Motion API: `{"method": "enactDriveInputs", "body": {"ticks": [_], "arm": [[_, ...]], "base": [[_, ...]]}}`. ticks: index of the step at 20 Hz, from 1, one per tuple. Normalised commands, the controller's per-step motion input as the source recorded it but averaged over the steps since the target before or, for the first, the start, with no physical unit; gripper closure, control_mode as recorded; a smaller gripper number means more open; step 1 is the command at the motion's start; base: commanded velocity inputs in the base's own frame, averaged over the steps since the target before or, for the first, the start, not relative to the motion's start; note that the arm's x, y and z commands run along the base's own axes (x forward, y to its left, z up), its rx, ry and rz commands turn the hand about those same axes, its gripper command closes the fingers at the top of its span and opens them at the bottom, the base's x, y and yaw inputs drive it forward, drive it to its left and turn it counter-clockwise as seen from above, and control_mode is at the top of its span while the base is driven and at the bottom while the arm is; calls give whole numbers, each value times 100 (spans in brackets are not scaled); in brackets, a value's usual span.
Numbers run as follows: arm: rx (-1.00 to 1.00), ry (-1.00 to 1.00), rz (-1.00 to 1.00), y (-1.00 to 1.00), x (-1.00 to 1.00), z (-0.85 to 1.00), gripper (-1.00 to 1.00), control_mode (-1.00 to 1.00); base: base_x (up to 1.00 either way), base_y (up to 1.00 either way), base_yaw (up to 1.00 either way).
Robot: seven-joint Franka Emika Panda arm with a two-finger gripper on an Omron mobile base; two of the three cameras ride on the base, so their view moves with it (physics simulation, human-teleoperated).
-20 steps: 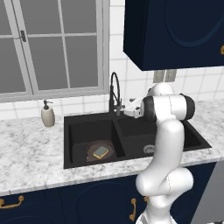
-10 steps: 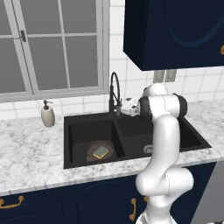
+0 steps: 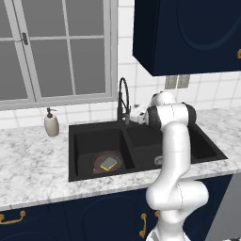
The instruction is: Pick the pan and sponge and place them into the sink. Then turn on the water.
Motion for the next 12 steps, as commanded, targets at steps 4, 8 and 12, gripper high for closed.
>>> {"method": "enactDriveInputs", "body": {"ticks": [4,8,12], "arm": [[2,0,0,0,26,0,-100,-100],[1,0,0,0,21,0,-100,-100],[2,0,0,0,14,-2,-100,-100]], "base": [[0,0,0],[0,0,0],[0,0,0]]}}
